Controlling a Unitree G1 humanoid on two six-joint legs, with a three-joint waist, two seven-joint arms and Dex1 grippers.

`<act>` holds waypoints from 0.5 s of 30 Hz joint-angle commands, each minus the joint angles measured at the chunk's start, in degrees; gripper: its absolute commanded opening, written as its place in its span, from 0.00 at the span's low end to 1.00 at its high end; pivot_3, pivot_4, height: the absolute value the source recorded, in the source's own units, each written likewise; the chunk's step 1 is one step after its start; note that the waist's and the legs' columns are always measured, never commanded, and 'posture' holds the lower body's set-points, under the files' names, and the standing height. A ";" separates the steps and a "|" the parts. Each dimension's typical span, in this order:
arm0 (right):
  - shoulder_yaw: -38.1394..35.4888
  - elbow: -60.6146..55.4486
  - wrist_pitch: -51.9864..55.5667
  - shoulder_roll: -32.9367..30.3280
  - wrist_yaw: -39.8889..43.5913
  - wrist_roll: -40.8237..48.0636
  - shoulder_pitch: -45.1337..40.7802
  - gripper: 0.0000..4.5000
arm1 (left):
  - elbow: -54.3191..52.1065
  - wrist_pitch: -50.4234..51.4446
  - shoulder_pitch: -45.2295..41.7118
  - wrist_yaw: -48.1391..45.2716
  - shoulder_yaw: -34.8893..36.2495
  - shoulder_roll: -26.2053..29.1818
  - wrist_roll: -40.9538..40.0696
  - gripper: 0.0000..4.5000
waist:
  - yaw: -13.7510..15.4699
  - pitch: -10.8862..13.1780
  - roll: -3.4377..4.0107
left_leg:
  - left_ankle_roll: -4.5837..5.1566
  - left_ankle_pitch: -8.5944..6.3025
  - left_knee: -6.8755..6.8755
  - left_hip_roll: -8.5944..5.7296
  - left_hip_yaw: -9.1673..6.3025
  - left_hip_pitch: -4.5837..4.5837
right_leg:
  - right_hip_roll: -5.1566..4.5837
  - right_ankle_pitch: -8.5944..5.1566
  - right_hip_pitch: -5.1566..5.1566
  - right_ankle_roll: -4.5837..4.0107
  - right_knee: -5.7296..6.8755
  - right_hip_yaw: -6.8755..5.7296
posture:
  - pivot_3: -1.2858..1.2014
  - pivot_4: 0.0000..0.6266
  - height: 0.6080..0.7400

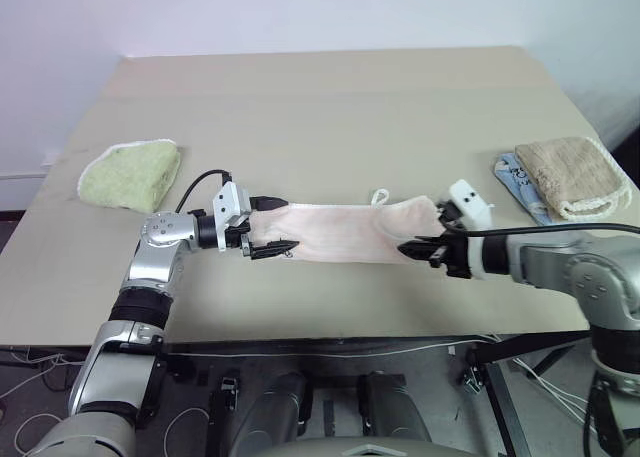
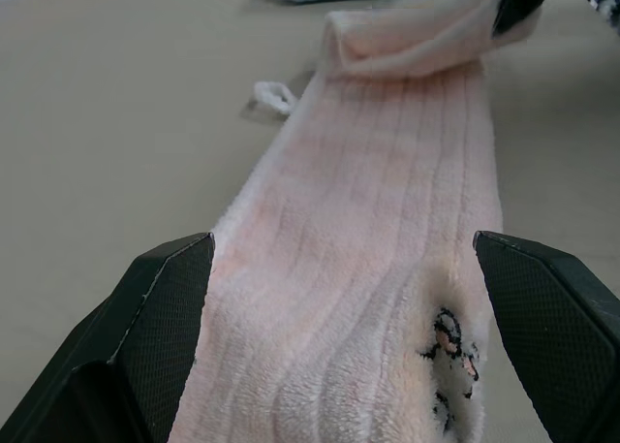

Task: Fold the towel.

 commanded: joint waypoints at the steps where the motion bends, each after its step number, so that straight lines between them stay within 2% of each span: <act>1: -0.87 2.34 0.71 2.71 -2.52 -1.65 -3.92 0.01 | -2.82 -0.20 0.78 0.44 1.34 1.10 -0.75 1.00 | 0.01 0.00 0.01 | 0.00 0.00 0.00 0.00 0.00 0.00 | 0.01 0.00 0.00 0.00 -0.01 0.00 | 0.52 0.24 1.00; 8: 0.78 3.27 2.91 6.14 -3.33 -2.77 -5.61 0.01 | -5.61 0.75 2.36 1.37 1.15 1.52 -0.80 1.00 | 0.05 0.00 0.00 | 0.00 0.00 -0.02 -0.01 -0.01 0.00 | 0.01 0.00 -0.01 0.00 -0.02 -0.01 | 0.52 0.24 1.00; 12: 4.71 4.09 1.21 6.34 -3.79 -6.58 -4.09 0.01 | -6.58 1.41 2.74 1.79 1.20 1.51 -0.83 1.00 | -0.01 -0.01 0.01 | 0.00 0.00 -0.01 -0.01 -0.01 0.02 | 0.02 0.00 0.00 0.00 0.01 -0.01 | 0.52 0.24 1.00; 15: 4.47 5.32 0.53 8.33 -4.58 -7.82 -3.77 0.01 | -7.45 2.10 2.82 1.94 1.11 1.60 -0.99 1.00 | -0.07 -0.01 0.01 | 0.00 0.00 -0.01 -0.01 -0.01 0.01 | 0.02 0.00 -0.01 0.00 0.00 -0.01 | 0.52 0.24 1.00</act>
